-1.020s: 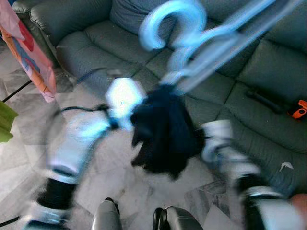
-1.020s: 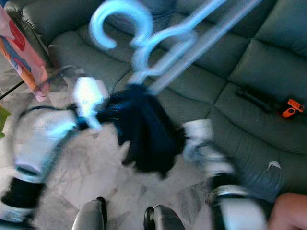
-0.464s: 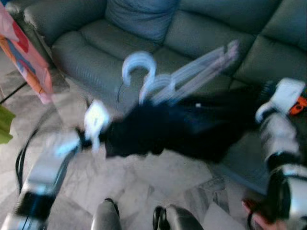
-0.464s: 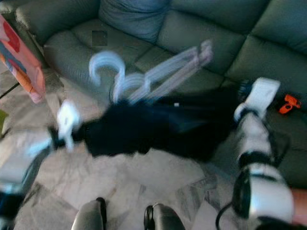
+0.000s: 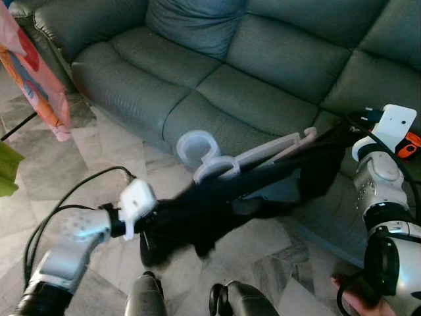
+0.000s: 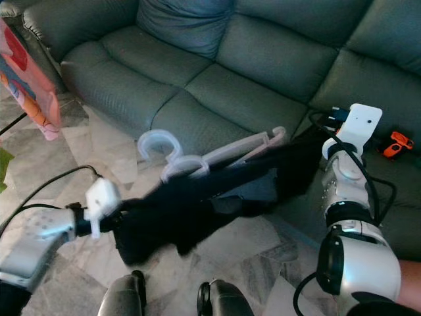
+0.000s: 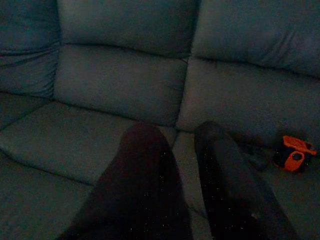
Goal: Hang hanger
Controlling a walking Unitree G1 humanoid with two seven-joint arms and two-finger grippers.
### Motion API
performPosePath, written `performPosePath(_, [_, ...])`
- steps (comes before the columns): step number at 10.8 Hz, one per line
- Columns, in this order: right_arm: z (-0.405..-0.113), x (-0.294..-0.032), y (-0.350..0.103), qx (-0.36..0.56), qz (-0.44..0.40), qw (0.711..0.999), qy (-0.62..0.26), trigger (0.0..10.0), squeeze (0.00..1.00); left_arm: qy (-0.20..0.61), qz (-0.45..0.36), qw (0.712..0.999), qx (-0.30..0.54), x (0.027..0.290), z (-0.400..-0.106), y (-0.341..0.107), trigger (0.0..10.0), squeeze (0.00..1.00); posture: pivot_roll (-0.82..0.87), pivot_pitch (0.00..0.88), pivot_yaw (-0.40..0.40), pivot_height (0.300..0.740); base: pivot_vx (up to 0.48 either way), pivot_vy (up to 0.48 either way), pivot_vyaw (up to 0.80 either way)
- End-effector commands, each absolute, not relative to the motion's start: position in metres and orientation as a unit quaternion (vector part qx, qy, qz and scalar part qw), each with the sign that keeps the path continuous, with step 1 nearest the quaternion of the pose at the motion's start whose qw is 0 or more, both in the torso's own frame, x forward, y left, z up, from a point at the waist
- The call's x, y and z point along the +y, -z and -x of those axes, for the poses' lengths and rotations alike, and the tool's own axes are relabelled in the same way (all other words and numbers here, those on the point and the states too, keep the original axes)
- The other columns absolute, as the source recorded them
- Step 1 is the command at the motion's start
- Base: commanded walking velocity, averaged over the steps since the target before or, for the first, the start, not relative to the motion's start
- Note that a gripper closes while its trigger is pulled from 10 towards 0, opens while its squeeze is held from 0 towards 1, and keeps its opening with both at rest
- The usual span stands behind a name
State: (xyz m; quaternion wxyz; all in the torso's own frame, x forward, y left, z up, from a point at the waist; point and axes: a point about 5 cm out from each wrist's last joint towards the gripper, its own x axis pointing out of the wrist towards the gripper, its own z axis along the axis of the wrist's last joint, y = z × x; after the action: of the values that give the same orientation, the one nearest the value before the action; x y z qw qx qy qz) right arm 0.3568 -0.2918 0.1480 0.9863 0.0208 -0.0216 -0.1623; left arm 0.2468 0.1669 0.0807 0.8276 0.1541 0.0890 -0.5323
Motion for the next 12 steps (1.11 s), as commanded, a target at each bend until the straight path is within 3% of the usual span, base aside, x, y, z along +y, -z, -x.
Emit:
performPosePath(1, [-0.353, -0.307, -0.160, -0.049, -0.020, 0.981, 0.189, 0.0, 0.00, 0.522, -0.179, 0.825, 0.124, 0.177, -0.240, -0.064, 0.0, 0.00, 0.01, 0.161, -0.095, 0.740, 0.000, 0.000, 0.00])
performPosePath(4, [-0.355, -0.301, -0.156, -0.044, -0.017, 0.983, 0.177, 0.0, 0.00, 0.510, -0.244, 0.814, 0.136, 0.179, -0.244, -0.047, 0.0, 0.00, 0.01, 0.160, -0.094, 0.740, 0.000, 0.000, 0.00])
performPosePath(6, [-0.359, -0.287, -0.152, -0.039, -0.015, 0.987, 0.154, 0.0, 0.00, 0.429, -0.317, 0.831, 0.160, 0.186, -0.262, -0.033, 0.0, 0.00, 0.01, 0.157, -0.090, 0.740, 0.000, 0.000, 0.00])
performPosePath(10, [-0.382, -0.220, -0.155, -0.049, -0.028, 0.996, 0.071, 0.0, 0.00, 0.320, -0.276, 0.893, 0.151, 0.159, -0.283, -0.024, 0.0, 0.00, 0.01, 0.156, -0.092, 0.740, 0.000, 0.000, 0.00])
performPosePath(11, [-0.388, -0.192, -0.160, -0.055, -0.040, 0.997, 0.031, 0.0, 0.00, 0.209, -0.248, 0.934, 0.149, 0.165, -0.296, -0.026, 0.0, 0.00, 0.02, 0.153, -0.092, 0.740, 0.000, 0.000, 0.00])
performPosePath(12, [-0.390, -0.181, -0.162, -0.060, -0.046, 0.997, 0.009, 0.0, 0.00, 0.150, -0.240, 0.949, 0.138, 0.174, -0.303, -0.032, 0.0, 0.00, 0.02, 0.151, -0.095, 0.740, 0.000, 0.000, 0.00])
